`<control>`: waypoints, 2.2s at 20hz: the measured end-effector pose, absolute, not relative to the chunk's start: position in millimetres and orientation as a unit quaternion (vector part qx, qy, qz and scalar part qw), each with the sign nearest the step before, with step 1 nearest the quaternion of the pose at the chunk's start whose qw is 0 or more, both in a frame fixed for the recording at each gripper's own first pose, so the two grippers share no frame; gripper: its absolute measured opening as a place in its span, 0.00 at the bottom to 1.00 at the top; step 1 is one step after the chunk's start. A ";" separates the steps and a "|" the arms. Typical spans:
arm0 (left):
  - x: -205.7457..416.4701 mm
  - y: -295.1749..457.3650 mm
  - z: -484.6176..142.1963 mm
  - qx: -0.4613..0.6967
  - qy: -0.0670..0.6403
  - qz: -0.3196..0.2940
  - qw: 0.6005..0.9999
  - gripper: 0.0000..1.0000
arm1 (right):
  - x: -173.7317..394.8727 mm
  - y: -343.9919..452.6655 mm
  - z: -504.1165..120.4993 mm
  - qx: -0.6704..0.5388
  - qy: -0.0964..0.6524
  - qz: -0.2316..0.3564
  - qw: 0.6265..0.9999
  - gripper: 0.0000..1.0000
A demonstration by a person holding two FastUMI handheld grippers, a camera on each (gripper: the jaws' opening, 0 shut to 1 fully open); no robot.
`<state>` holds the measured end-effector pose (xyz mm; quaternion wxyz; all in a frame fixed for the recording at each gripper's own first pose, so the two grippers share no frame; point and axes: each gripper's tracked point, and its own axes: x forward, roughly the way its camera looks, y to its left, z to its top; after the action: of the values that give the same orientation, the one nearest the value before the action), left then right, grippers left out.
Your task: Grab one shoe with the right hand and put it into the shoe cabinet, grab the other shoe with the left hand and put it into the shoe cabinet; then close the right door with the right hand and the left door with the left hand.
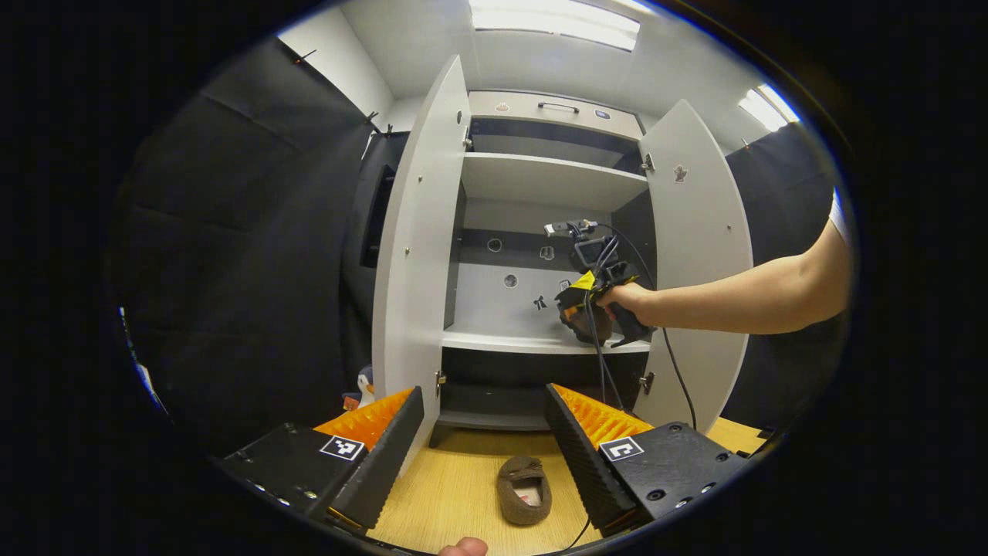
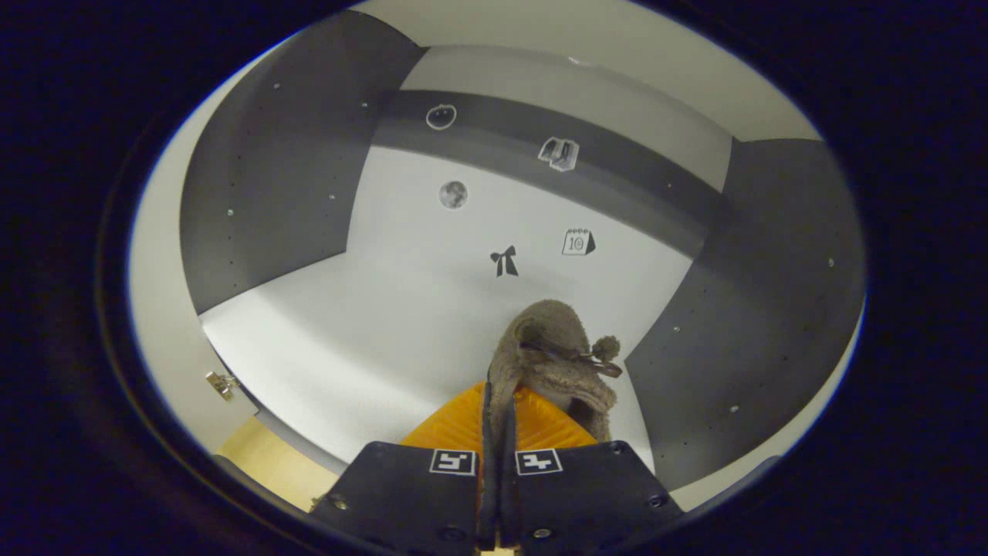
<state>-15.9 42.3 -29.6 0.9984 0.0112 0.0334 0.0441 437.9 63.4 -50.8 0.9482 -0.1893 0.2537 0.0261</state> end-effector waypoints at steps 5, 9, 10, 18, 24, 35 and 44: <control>-16.0 49.3 -34.2 0.010 0.043 0.055 0.998 0.95 | 442.9 74.0 -55.8 -0.203 0.253 0.028 0.946 0.12; -14.0 47.1 -36.3 0.007 0.043 0.049 0.998 0.95 | 428.4 77.0 -42.2 -0.204 0.247 0.031 0.947 0.23; -13.5 46.2 -37.5 0.007 0.043 0.048 0.998 0.95 | 419.6 81.0 -35.2 -0.203 0.243 0.041 0.948 0.36; -17.4 30.3 -45.7 0.009 0.048 0.025 0.999 0.95 | 276.0 87.7 17.3 -0.168 0.122 0.097 0.973 0.49; -20.6 21.4 -43.5 -0.003 0.041 0.013 0.999 0.95 | 153.1 37.1 -26.1 -0.115 0.117 0.069 0.984 0.57; -21.8 -22.6 -56.0 -0.004 0.058 -0.056 0.997 0.95 | 46.0 -3.0 -88.3 -0.016 0.080 -0.010 0.997 0.69; -16.8 -29.7 -59.5 0.004 0.064 -0.060 0.996 0.95 | 21.7 -30.2 -78.8 -0.027 0.033 -0.063 0.997 0.82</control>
<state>-16.8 -29.7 -59.5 0.9961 0.0043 0.0638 -0.0602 21.7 -30.2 -78.8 0.9971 -0.0269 0.0334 -0.0632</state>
